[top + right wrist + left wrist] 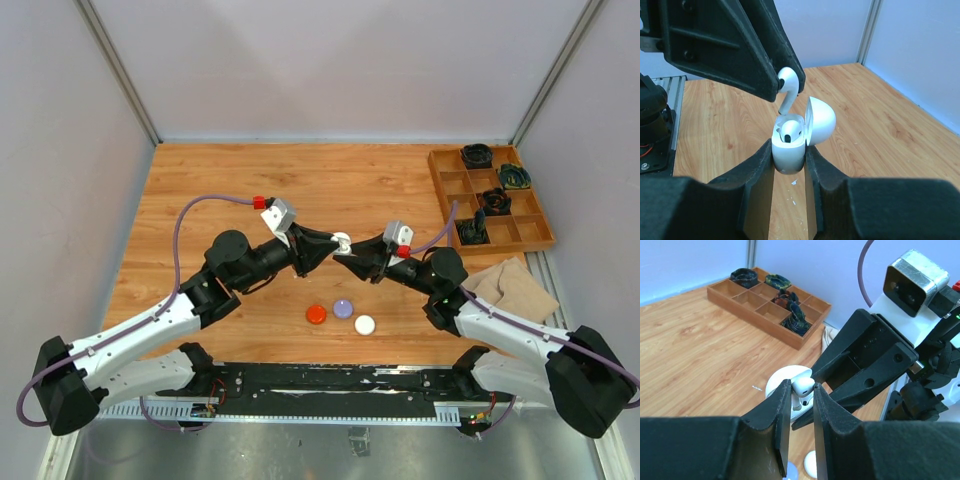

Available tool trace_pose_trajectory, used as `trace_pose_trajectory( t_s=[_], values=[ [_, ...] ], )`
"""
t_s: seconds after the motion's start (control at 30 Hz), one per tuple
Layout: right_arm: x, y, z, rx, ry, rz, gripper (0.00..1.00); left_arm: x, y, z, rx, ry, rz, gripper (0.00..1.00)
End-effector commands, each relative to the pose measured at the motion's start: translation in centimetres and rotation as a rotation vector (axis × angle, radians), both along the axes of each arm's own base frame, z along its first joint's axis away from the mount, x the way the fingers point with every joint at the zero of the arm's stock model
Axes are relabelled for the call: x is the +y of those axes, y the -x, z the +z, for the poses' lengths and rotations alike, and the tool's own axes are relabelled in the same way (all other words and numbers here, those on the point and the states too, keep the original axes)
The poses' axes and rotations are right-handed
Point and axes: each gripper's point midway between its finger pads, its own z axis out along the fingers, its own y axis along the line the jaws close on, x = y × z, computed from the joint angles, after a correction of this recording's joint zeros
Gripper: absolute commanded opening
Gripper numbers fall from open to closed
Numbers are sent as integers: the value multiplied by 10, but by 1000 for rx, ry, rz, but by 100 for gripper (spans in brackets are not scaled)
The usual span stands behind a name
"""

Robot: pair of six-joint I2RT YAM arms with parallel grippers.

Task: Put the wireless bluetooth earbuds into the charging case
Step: Place the earbud in the charging case.

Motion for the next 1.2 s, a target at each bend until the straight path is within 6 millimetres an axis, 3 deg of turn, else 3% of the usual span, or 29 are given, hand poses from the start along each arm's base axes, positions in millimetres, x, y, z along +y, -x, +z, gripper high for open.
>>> trace_pose_trajectory(
  t_s=[0.0,0.7,1.17],
  values=[
    [0,9,39,-73,-95,19,8,-4,5,3,-15,31,-20,25],
    [-3,13,48,-79,-141,22,8,-10,14,-7,30,74,-74,26],
    [-5,15,46,-83,-134,27,9,-2,8,-14,45,44,-15,39]
  ],
)
